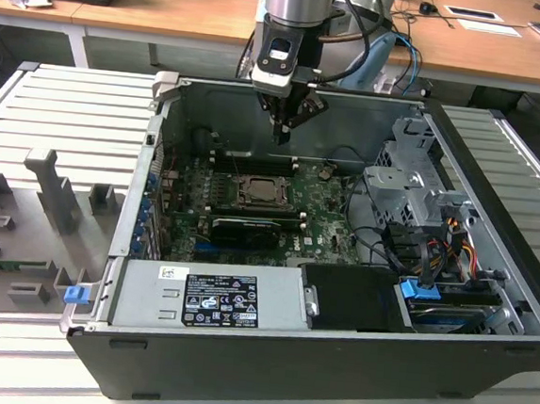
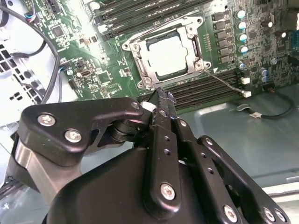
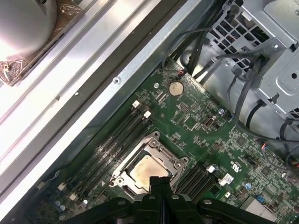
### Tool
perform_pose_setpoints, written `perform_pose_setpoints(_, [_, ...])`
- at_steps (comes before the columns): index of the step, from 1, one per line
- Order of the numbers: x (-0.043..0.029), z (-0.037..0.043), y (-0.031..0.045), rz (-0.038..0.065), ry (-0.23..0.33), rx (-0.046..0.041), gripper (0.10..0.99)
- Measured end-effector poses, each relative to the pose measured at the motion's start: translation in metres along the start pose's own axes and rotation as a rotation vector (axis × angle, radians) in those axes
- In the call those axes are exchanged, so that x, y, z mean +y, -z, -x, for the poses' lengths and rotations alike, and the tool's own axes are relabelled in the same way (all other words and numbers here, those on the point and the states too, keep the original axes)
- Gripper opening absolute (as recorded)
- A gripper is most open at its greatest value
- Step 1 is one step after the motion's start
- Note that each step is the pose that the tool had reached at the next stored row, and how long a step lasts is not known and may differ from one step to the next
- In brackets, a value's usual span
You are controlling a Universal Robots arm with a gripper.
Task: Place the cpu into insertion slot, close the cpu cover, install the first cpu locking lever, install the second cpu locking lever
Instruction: 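Install the first cpu locking lever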
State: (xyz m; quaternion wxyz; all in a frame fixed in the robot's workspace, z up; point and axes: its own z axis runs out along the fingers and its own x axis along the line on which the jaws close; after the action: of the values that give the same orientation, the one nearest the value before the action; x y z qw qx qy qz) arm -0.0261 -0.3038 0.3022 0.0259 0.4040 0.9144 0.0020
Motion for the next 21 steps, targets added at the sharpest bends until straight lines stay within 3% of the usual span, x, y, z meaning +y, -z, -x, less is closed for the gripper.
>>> perform_pose_setpoints(2, [0.0002, 0.0002, -0.0001, -0.002, 0.044, 0.0005, 0.106])
perform_pose_setpoints(13, [0.0018, 0.0016, -0.0003, -0.006, 0.161, 0.0021, 0.106])
perform_pose_setpoints(21, [0.0046, 0.0042, -0.0007, -0.005, 0.328, 0.0092, 0.106])
